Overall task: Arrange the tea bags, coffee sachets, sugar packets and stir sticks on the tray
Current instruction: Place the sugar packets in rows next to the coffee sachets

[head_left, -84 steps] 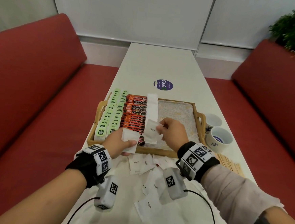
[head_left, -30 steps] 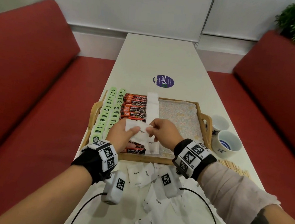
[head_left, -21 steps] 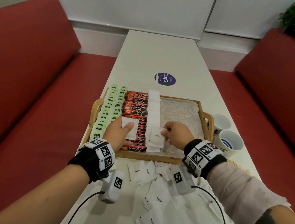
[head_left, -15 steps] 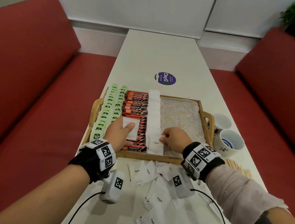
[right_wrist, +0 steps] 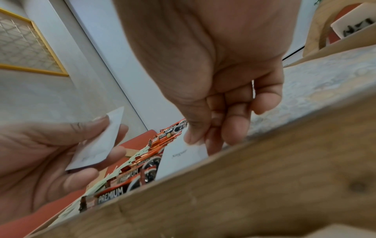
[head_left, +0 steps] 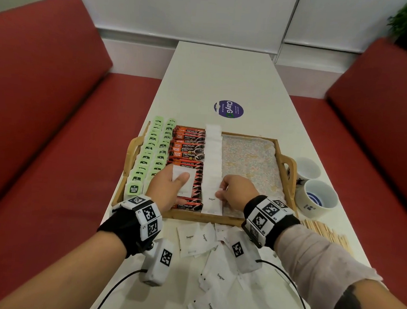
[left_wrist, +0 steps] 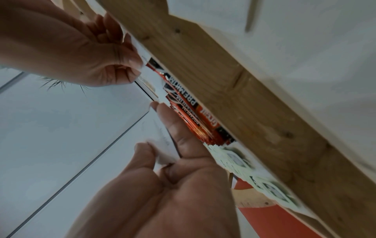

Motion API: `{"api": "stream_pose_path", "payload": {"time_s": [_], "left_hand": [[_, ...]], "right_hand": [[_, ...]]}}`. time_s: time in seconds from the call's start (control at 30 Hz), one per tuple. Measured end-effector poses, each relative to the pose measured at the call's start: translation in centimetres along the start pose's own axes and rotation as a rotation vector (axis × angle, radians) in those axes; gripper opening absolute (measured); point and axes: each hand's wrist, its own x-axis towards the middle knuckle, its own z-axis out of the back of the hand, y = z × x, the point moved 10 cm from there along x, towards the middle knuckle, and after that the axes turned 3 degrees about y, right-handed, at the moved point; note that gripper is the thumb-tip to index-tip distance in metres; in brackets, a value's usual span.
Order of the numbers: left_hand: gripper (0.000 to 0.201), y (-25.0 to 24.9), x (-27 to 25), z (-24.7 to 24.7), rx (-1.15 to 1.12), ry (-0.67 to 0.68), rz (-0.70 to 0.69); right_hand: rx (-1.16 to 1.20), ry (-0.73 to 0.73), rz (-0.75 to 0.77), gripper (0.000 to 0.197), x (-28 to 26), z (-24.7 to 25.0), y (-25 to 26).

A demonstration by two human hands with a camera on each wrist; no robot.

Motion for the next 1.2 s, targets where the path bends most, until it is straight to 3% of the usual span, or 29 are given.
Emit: {"api": "stream_pose_path", "payload": {"time_s": [0.3, 0.53, 0.77, 1.03, 1.2], "left_hand": [[0.021, 0.8, -0.5, -0.7, -0.025, 0.027, 0.084], [0.022, 0.5, -2.4, -2.0, 0.003, 0.053, 0.046], [0.024, 1.4, -5.4, -4.3, -0.046, 0.068, 0.108], [0.021, 3.2, -8.0, -5.6, 0.188, 0.127, 0.125], [0.009, 4.9, -9.4, -6.0, 0.472, 0.192, 0.15]], "right_hand": [[-0.112, -0.034, -0.029, 0.024, -0.9, 0.6, -0.1], [-0.034, -0.098, 0.054, 0.013, -4.0, 2.3, -0.6], [-0.018, -0.117, 0.075, 0.008, -7.2, 2.1, -3.2], [-0.042, 0.01, 0.141, 0.021, -10.4, -1.9, -3.8], [-0.136, 0.086, 0.134, 0.022, -12.0, -4.1, -3.7]]}}
